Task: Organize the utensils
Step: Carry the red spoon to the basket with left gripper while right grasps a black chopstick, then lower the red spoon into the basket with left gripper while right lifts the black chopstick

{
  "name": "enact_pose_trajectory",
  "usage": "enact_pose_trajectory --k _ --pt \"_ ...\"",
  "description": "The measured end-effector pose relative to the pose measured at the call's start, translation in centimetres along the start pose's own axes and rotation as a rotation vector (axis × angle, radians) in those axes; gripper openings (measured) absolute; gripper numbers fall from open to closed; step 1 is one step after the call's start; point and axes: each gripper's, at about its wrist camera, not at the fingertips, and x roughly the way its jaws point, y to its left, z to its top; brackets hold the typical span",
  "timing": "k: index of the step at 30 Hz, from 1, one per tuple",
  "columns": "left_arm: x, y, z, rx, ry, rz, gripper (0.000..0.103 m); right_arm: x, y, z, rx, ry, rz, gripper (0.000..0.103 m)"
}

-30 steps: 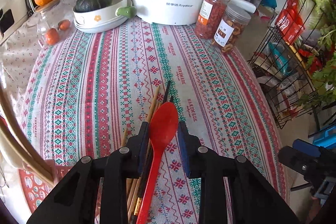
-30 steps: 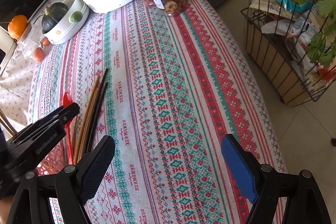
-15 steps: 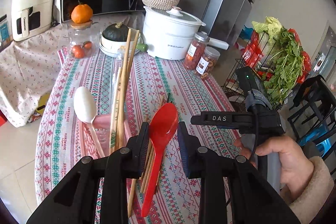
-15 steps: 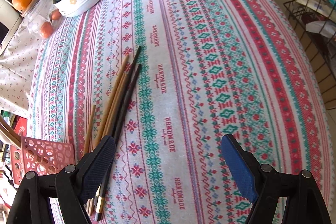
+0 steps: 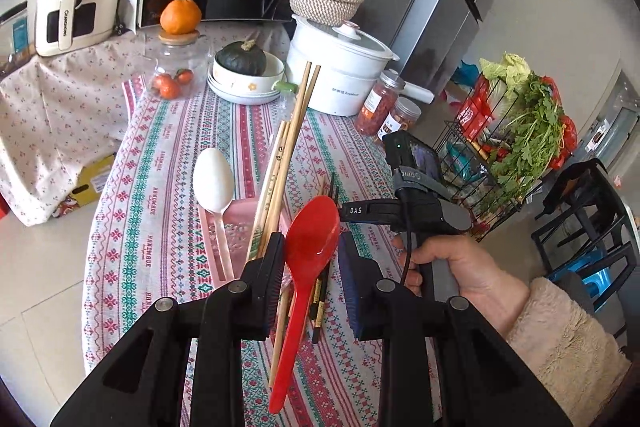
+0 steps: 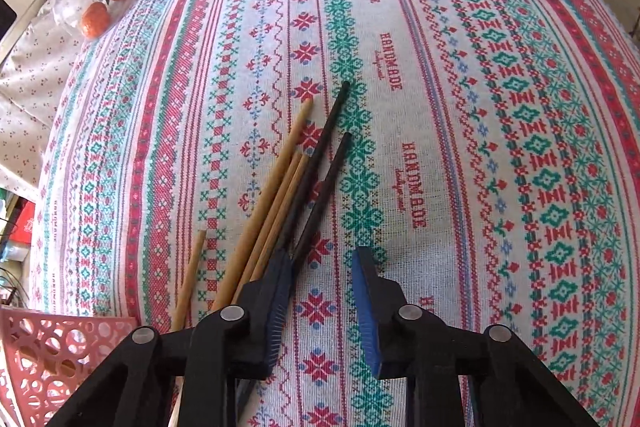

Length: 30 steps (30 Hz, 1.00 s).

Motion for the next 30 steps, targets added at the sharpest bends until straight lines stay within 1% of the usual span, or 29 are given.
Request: enact_pose_trajectory --k 3,6,10,11,12,13,15,17,22,25,28,29,30 --pt "-0.3 0.1 -0.1 -0.002 -0.002 -0.001 0.028 0.3 0.5 0.1 -0.019 0.001 -0.010 0.025" --pt "-0.3 0.2 -0.2 -0.001 0.002 0.002 0.028 0.5 1.4 -0.1 -0.070 0.007 -0.045 0.025" --pt "-0.1 0.1 -0.3 -0.001 0.004 0.009 0.028 0.9 3.2 -1.1 -0.164 0.046 -0.123 0.024" --pt "0.0 0.0 -0.3 0.000 0.004 0.012 0.028 0.9 3.5 -1.5 -0.188 0.052 -0.138 0.023" --pt "0.2 0.0 -0.4 0.001 0.006 0.014 0.028 0.8 3.6 -1.9 -0.209 0.059 -0.148 0.020" --pt "0.3 -0.1 -0.5 0.003 0.009 0.016 0.028 0.7 3.7 -2.2 -0.220 0.072 -0.148 0.020" --pt "0.8 -0.2 -0.6 0.006 0.017 0.024 0.028 0.5 3.3 -2.8 -0.226 0.101 -0.129 0.013" --pt "1.3 -0.4 -0.7 0.009 0.028 0.031 0.028 0.2 2.7 -3.3 -0.244 0.130 -0.113 0.009" --pt "2.2 -1.1 -0.8 0.014 0.042 0.031 0.028 -0.7 0.1 -4.6 -0.253 0.207 -0.080 0.007" --pt "2.4 -1.7 -0.9 0.029 0.042 0.033 0.028 -1.2 -1.3 -5.1 -0.241 0.222 -0.039 0.009" --pt "2.6 -1.9 -0.9 0.035 0.041 0.037 0.028 -1.8 -2.5 -5.2 -0.228 0.214 -0.022 0.018" --pt "2.6 -1.9 -0.9 0.035 0.041 0.038 0.028 -1.9 -2.8 -5.0 -0.224 0.204 -0.022 0.025" --pt "2.6 -1.9 -0.9 0.035 0.041 0.040 0.028 -2.3 -3.4 -4.8 -0.221 0.193 -0.018 0.029"
